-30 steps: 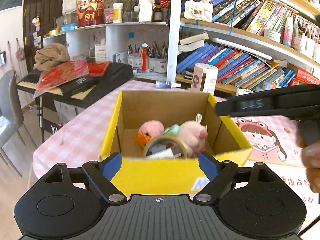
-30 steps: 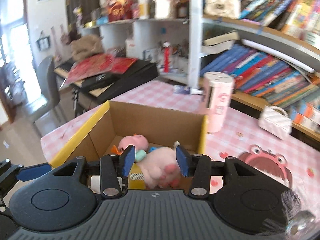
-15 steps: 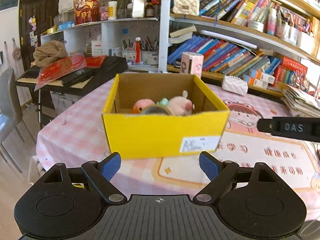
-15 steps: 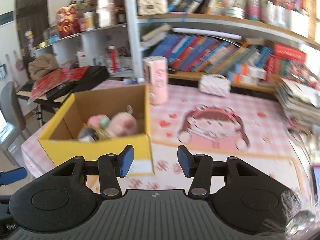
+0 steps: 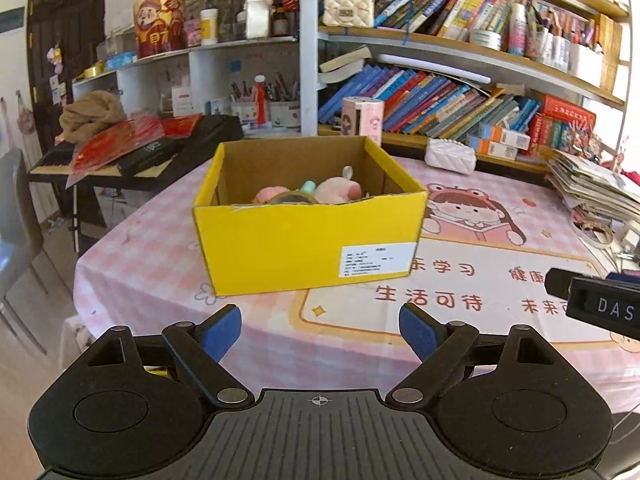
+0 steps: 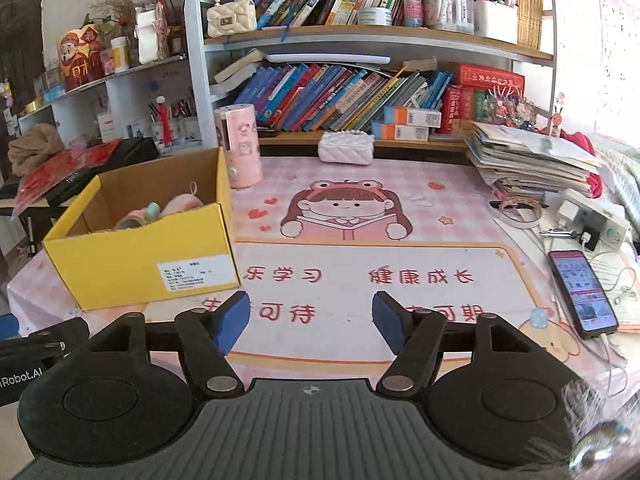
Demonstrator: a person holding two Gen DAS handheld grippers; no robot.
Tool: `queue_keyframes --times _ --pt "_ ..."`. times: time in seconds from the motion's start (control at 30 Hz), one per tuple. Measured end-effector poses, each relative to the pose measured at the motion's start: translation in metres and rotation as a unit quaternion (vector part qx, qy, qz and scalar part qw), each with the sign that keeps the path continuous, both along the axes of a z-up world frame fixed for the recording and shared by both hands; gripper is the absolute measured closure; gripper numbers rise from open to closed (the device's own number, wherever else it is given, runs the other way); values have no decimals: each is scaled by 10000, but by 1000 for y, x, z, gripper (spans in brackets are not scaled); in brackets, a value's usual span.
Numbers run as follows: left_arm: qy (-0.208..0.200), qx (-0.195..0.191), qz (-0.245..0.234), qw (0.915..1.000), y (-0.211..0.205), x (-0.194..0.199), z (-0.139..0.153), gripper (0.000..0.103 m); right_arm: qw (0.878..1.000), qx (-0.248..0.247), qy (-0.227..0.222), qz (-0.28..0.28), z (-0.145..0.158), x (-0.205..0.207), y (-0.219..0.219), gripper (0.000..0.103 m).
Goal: Organize objects
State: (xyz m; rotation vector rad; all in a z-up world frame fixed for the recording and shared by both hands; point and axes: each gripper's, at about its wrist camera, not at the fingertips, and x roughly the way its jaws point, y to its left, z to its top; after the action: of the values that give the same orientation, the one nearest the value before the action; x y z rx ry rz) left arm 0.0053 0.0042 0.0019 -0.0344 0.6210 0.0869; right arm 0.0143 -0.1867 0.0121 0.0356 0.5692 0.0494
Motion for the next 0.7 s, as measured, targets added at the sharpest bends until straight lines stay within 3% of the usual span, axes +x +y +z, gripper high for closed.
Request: queue_keyframes --times 0.43,0.5,0.7 --pt "-26 120 -224 9997 -28 5 -1 14 9996 -280 -95 -17 -1 -11 -10 21" --pt "-41 146 -195 9997 -31 6 0 8 9994 -333 -90 -74 -1 -10 -11 18" --pt "-72 173 -131 9997 -35 7 1 6 9984 -474 24 -309 -5 -7 -16 10"
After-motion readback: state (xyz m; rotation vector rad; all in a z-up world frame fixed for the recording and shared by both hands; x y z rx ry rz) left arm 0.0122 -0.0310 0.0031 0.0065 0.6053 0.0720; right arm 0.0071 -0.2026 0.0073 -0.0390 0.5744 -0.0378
